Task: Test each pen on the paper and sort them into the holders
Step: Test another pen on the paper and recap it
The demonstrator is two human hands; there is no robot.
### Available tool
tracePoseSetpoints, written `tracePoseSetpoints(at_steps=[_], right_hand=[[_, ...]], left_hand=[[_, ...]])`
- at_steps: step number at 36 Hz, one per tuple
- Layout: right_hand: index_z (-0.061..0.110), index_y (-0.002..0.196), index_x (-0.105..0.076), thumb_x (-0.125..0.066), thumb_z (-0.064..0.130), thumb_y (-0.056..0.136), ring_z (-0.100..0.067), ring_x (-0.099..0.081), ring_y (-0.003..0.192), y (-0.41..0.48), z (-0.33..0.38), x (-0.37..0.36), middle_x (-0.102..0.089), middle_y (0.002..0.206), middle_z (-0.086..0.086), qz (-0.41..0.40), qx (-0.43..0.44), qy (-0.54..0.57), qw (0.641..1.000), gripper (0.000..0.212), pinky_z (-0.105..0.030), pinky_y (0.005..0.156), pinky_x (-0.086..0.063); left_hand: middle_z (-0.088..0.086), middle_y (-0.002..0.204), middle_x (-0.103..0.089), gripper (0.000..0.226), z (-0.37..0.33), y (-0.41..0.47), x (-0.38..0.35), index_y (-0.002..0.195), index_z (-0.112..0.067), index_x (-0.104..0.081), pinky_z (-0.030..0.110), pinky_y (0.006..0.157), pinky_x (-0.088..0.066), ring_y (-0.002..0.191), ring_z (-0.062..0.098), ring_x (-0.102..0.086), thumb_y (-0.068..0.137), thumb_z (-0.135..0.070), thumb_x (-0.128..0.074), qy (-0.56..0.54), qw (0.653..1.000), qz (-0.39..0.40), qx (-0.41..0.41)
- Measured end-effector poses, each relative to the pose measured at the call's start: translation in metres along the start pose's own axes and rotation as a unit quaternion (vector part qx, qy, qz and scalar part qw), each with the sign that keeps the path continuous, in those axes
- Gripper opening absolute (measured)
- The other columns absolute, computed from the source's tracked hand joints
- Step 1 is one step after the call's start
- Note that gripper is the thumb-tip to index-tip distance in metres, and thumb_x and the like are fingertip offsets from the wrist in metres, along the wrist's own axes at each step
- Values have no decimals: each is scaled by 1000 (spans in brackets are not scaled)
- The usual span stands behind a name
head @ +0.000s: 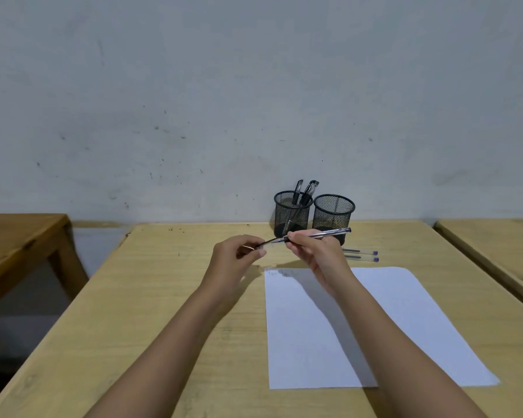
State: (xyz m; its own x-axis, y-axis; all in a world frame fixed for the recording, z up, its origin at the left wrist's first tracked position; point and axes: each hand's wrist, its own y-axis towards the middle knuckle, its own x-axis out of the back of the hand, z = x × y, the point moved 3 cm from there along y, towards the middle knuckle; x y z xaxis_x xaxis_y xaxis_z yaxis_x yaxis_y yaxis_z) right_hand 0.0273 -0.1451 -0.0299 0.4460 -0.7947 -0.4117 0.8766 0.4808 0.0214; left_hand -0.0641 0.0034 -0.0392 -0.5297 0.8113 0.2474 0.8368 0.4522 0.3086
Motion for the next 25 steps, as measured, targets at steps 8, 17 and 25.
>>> tracePoseSetpoints(at_steps=[8, 17, 25], right_hand=[[-6, 78, -65, -65, -6, 79, -14, -66, 61, -9, 7, 2, -67, 64, -6, 9, 8, -11, 1000, 0, -15, 60, -53], [1, 75, -66, -63, -7, 79, -11, -66, 58, -19, 14, 2, -67, 61, -3, 40, 11, 7, 999, 9, -14, 62, -54], [2, 71, -63, -62, -10, 78, -12, -66, 57, -35, 28, 9, -66, 60, -4, 60, 15, -20, 998, 14, -15, 61, -54]], left_hand=[[-7, 84, -70, 17, -13, -3, -5, 87, -23, -70, 14, 74, -49, 76, 3, -63, 78, -8, -72, -10, 999, 28, -16], [-2, 83, -71, 18, -31, -2, -14, 84, -17, -72, 18, 79, -52, 78, 7, -65, 76, -1, -72, -55, 997, 35, -33], [0, 85, -72, 21, -43, -13, -19, 86, -18, -72, 20, 80, -53, 80, 9, -66, 76, 1, -72, -67, 995, 66, -43]])
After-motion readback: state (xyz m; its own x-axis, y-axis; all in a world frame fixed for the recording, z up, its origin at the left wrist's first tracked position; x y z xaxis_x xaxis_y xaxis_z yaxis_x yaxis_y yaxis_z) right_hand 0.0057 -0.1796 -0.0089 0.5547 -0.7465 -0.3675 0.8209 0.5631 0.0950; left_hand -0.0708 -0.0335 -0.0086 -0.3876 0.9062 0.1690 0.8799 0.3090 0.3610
